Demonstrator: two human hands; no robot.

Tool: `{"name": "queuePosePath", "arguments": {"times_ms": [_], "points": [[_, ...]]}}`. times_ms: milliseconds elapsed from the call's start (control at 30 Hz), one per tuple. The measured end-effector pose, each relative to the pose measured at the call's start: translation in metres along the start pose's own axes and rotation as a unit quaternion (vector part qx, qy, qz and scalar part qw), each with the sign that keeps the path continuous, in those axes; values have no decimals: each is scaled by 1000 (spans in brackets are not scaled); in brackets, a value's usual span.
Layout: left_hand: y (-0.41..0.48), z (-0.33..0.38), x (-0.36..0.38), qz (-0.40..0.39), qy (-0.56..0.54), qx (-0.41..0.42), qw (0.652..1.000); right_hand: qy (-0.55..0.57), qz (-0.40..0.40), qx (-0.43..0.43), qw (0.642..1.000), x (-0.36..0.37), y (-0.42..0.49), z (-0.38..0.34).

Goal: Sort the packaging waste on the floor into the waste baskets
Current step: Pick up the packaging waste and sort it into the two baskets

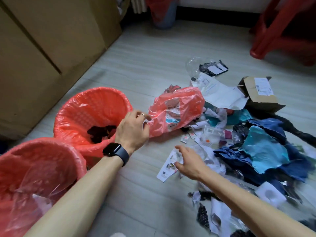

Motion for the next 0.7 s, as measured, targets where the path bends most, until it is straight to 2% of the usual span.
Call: {"name": "queuePosePath", "arguments": {"times_ms": [100,200,267,367,433,567,700], "points": [[-8,20,61,-165,-31,-20,986,-68,-17,79,994,11,-4,60],[-34,33,120,-342,-55,-97,933,-101,9,96,990,18,-1,92],[-59,36,150,-397,-74,-146,903,-121,30,88,988,21,6,98],[-88,38,180,-430,-65,-157,887,-175,73,7,982,24,24,90],[-99,39,190,-428,-28,-127,895,-215,81,-40,972,32,41,84],[-109,37,197,-398,15,-83,913,-269,10,-20,963,44,62,73],[-114,32,193,-393,3,-79,916,-225,40,-33,973,45,64,72]]}}
Point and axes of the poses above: each hand's wrist, its own y-axis towards the middle knuckle, its own x-axis out of the palm, z = x × y, the point moved 1 cm from there along y, towards the middle knuckle, and after that the axes turned 15 degrees about x, right-handed, at the moved point
